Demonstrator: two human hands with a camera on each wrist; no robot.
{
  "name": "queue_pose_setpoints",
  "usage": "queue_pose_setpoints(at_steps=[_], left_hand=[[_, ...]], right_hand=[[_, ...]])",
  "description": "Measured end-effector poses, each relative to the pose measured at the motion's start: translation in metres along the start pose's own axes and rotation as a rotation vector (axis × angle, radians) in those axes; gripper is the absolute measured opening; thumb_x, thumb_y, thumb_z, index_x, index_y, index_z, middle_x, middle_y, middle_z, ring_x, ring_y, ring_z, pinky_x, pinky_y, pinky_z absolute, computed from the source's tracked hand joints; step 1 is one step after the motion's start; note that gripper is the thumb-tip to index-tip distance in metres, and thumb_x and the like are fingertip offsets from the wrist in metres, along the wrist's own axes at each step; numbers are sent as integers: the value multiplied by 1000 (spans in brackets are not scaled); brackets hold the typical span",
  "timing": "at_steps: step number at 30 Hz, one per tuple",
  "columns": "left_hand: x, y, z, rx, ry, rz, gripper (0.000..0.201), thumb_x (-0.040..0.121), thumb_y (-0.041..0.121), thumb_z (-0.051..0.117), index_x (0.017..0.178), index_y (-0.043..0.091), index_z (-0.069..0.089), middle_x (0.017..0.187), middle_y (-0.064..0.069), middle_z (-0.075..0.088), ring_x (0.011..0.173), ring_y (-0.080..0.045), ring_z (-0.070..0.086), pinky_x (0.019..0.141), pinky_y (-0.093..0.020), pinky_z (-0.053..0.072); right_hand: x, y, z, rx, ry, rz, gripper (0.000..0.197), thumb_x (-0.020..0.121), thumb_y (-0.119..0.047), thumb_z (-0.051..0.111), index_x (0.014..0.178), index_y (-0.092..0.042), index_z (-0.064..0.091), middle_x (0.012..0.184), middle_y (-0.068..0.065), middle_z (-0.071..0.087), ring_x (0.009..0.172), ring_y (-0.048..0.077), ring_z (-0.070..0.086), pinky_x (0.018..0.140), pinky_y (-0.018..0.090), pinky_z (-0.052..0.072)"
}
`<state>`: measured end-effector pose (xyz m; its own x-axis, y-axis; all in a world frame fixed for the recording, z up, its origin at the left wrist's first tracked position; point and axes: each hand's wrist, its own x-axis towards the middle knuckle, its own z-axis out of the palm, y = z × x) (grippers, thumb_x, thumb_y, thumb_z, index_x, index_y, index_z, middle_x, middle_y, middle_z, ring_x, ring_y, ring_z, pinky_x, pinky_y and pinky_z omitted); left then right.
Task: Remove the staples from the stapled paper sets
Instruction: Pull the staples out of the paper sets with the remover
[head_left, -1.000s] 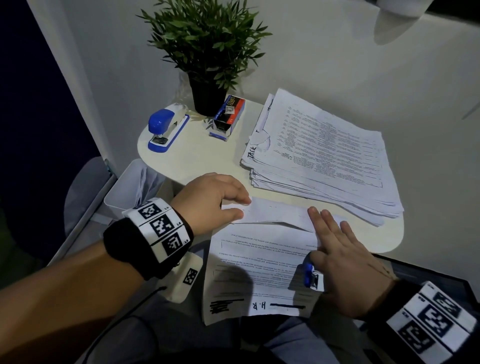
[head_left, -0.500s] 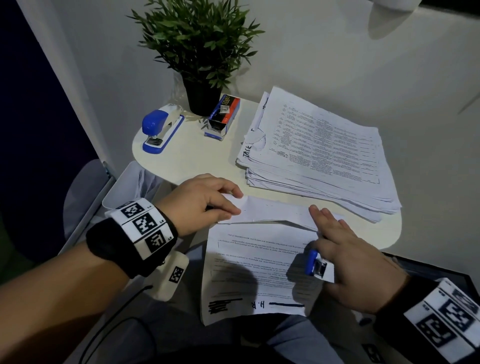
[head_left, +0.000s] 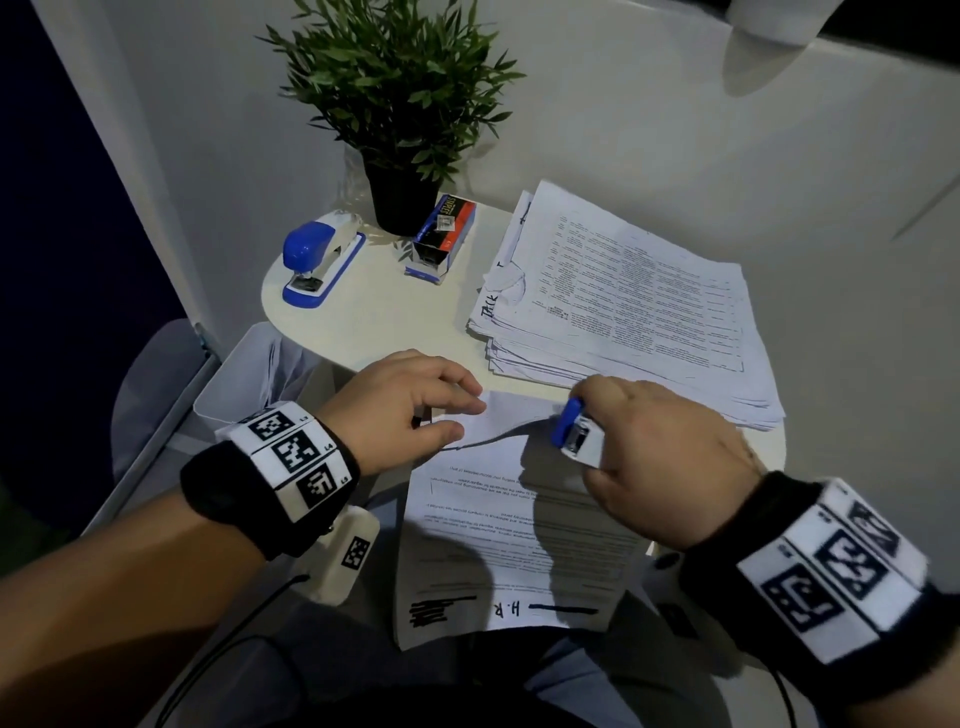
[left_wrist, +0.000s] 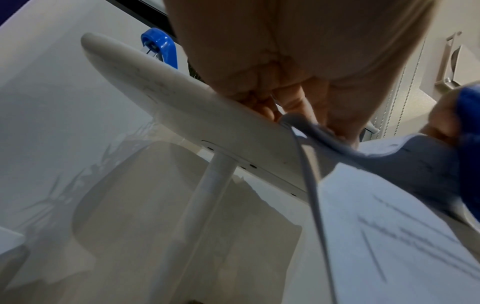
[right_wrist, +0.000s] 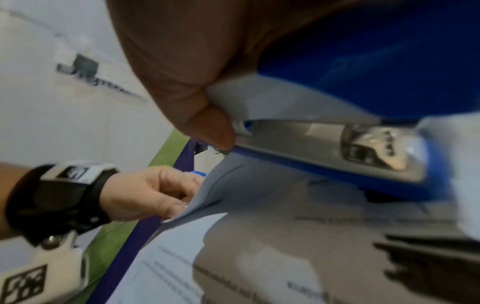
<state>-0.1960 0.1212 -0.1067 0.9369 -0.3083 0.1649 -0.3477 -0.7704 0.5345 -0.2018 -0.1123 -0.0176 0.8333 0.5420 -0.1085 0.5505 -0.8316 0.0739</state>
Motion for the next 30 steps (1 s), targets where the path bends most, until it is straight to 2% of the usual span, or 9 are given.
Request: queue_pose_setpoints(at_steps=[3, 7, 11, 15, 17, 19, 22, 25, 30], left_hand=[[1, -1, 1, -22, 14, -4, 33, 78, 33, 66, 112, 32, 68, 109, 28, 52, 100, 0, 46, 88, -15, 33], [0, -2, 3, -32, 56, 0, 32, 78, 32, 67, 110, 32, 69, 110, 25, 57, 98, 2, 45, 87, -6, 28], [-1, -2, 5, -62, 97, 11, 34, 73, 34, 64, 106, 28, 71, 108, 22, 60, 97, -1, 49, 88, -18, 36], [0, 0, 2, -51, 74, 8, 30, 78, 28, 69, 109, 28, 70, 113, 16, 62, 100, -1, 48, 85, -6, 27], [0, 0, 1, -47, 80, 14, 30, 79, 29, 68, 109, 28, 70, 115, 16, 62, 103, -3, 50, 86, -10, 30], [-1, 2, 0, -36, 62, -8, 32, 79, 31, 70, 111, 31, 69, 115, 20, 60, 105, -2, 48, 90, -17, 35], [-4, 8, -5, -13, -18, -51, 54, 65, 54, 76, 115, 39, 62, 112, 30, 47, 106, 4, 38, 90, -18, 31], [2, 19, -2, 62, -37, -41, 62, 60, 65, 72, 114, 38, 58, 112, 24, 49, 104, -1, 42, 87, -21, 34], [18, 35, -13, 234, 68, -46, 26, 92, 44, 48, 100, 27, 66, 90, 7, 55, 89, -15, 53, 68, -26, 34]], right_hand=[[10, -13, 8, -16, 15, -77, 48, 80, -24, 52, 127, -26, 46, 121, -4, 52, 110, 23, 47, 82, 31, 40], [14, -33, 30, -160, 11, -77, 58, 62, -24, 66, 119, -21, 59, 101, 8, 59, 86, 30, 54, 72, 41, 47], [18, -48, 42, -186, 10, -61, 62, 54, -24, 72, 115, -15, 65, 106, 14, 59, 88, 37, 53, 73, 48, 46], [17, -44, 41, -154, 21, -30, 64, 49, -21, 77, 112, -14, 67, 108, 14, 60, 91, 39, 58, 77, 49, 50], [16, -42, 35, -118, -9, -17, 66, 59, -19, 73, 123, -16, 59, 116, 13, 56, 101, 37, 57, 88, 49, 46], [16, -36, 29, -114, -59, -11, 68, 81, -20, 55, 145, -19, 30, 141, 9, 37, 128, 33, 39, 108, 48, 27], [16, -26, 21, -76, -83, 41, 69, 91, -23, 41, 151, -21, 6, 155, -1, 20, 143, 19, 19, 117, 42, 11], [20, -24, 13, -17, -105, 71, 71, 91, -27, 44, 151, -21, 8, 155, -2, 22, 142, 16, 21, 117, 40, 11], [29, -22, 0, 262, -4, 90, 68, 83, -24, 61, 145, -18, 34, 145, 2, 41, 130, 22, 41, 108, 37, 32]])
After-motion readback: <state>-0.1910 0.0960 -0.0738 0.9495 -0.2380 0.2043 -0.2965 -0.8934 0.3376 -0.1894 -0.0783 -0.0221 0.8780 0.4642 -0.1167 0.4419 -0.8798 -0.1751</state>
